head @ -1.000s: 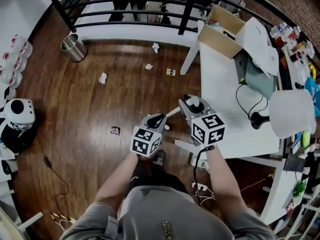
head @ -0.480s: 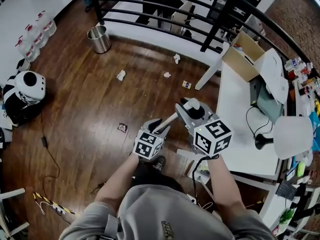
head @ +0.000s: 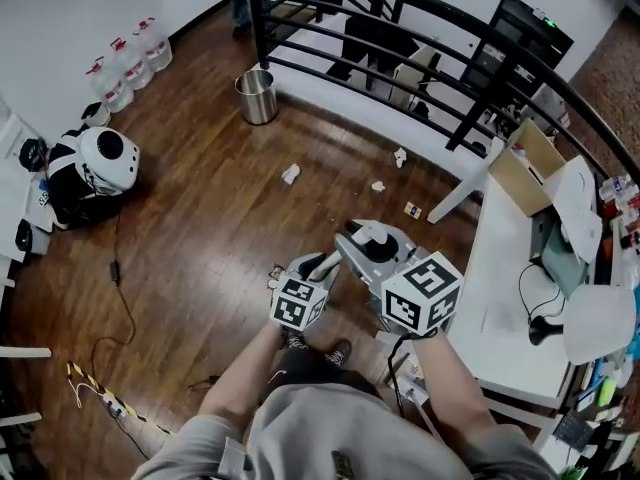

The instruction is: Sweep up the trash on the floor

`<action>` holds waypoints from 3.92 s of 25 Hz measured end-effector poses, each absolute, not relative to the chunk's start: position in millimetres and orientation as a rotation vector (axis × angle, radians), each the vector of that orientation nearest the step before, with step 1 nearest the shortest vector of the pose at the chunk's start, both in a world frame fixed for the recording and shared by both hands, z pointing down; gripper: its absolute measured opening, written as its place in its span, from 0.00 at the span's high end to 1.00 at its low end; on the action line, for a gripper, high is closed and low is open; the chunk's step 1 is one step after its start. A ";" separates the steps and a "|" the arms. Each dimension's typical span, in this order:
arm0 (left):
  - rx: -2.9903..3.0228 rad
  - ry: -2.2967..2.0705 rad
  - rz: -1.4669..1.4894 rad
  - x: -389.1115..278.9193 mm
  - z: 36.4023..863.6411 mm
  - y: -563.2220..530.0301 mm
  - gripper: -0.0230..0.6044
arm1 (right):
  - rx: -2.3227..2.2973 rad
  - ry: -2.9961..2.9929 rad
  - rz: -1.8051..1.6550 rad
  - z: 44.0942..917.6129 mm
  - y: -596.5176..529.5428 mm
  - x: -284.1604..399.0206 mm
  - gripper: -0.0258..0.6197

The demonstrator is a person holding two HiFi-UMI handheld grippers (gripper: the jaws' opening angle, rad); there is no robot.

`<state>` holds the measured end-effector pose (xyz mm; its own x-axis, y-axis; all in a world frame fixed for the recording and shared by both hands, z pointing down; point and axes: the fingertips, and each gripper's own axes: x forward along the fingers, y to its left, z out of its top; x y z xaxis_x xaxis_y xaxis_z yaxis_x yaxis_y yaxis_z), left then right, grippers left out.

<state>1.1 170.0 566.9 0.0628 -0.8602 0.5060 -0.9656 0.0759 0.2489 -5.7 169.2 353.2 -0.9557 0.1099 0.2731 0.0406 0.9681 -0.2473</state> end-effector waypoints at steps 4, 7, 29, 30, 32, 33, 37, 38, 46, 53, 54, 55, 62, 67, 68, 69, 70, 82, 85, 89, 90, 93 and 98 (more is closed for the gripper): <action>1.778 -1.842 0.279 -24.8 565.2 194.7 0.75 | -0.192 -2.815 0.360 352.6 189.5 -33.1 0.83; 1.743 -1.853 0.278 -44.5 567.7 211.2 0.75 | -0.244 -2.795 0.357 355.7 204.0 -54.9 0.83; 1.598 -1.679 0.387 -176.2 751.5 202.4 0.75 | -0.188 -2.568 0.563 546.6 163.2 -201.2 0.83; 1.602 -1.669 0.389 -176.7 757.3 189.7 0.75 | -0.180 -2.564 0.553 551.9 151.4 -202.1 0.83; 1.620 -1.656 0.389 -179.7 763.4 157.0 0.75 | -0.156 -2.566 0.529 557.0 121.2 -204.3 0.83; 1.632 -1.648 0.390 -181.6 764.9 138.1 0.75 | -0.137 -2.569 0.521 558.3 103.0 -205.5 0.83; 1.711 -1.587 0.401 -181.0 767.1 59.7 0.74 | -0.012 -2.574 0.535 562.1 20.9 -202.2 0.83; 1.733 -1.571 0.406 -180.3 767.9 40.7 0.74 | 0.020 -2.577 0.541 563.1 1.0 -200.7 0.83; 1.889 -1.490 0.447 -166.7 760.5 -126.3 0.74 | 0.238 -2.617 0.549 554.8 -164.4 -175.6 0.83; 2.055 -1.369 0.472 -134.6 751.2 -246.6 0.74 | 0.496 -2.626 0.559 545.7 -280.0 -135.8 0.83; 2.081 -1.357 0.468 -128.9 753.4 -260.8 0.74 | 0.528 -2.626 0.547 547.3 -291.4 -130.1 0.83; 2.107 -1.346 0.466 -123.7 754.7 -273.7 0.74 | 0.557 -2.627 0.536 547.9 -301.5 -124.7 0.83; 2.197 -1.285 0.506 -92.9 742.8 -335.5 0.74 | 0.660 -2.640 0.539 534.2 -349.4 -89.9 0.83; 2.216 -1.250 0.551 -91.3 717.5 -338.8 0.74 | 0.650 -2.684 0.560 507.6 -353.6 -91.4 0.83; 2.219 -1.253 0.557 -94.8 711.2 -337.5 0.74 | 0.643 -2.697 0.559 500.9 -352.5 -95.0 0.83; 2.222 -1.260 0.563 -100.6 705.0 -335.8 0.75 | 0.634 -2.711 0.558 494.5 -351.0 -100.4 0.83; 2.221 -1.270 0.570 -109.1 699.4 -333.8 0.75 | 0.621 -2.723 0.557 488.6 -349.1 -107.7 0.83; 2.120 -1.354 0.720 -314.3 698.4 -280.1 0.75 | 0.518 -2.753 0.737 496.2 -319.9 -283.0 0.83; 2.091 -1.330 0.742 -362.1 718.7 -270.4 0.75 | 0.513 -2.724 0.766 519.3 -313.0 -330.1 0.83; 2.079 -1.265 0.755 -411.9 752.9 -266.7 0.74 | 0.552 -2.653 0.792 554.0 -311.4 -384.0 0.83; 2.085 -1.241 0.754 -418.4 759.9 -267.8 0.74 | 0.570 -2.636 0.792 561.0 -312.5 -392.3 0.83; 2.120 -1.183 0.736 -423.6 770.7 -279.8 0.74 | 0.646 -2.598 0.766 571.4 -323.0 -399.2 0.83; 2.229 -1.032 0.735 -400.3 774.9 -316.4 0.74 | 0.822 -2.492 0.732 576.7 -356.5 -377.0 0.83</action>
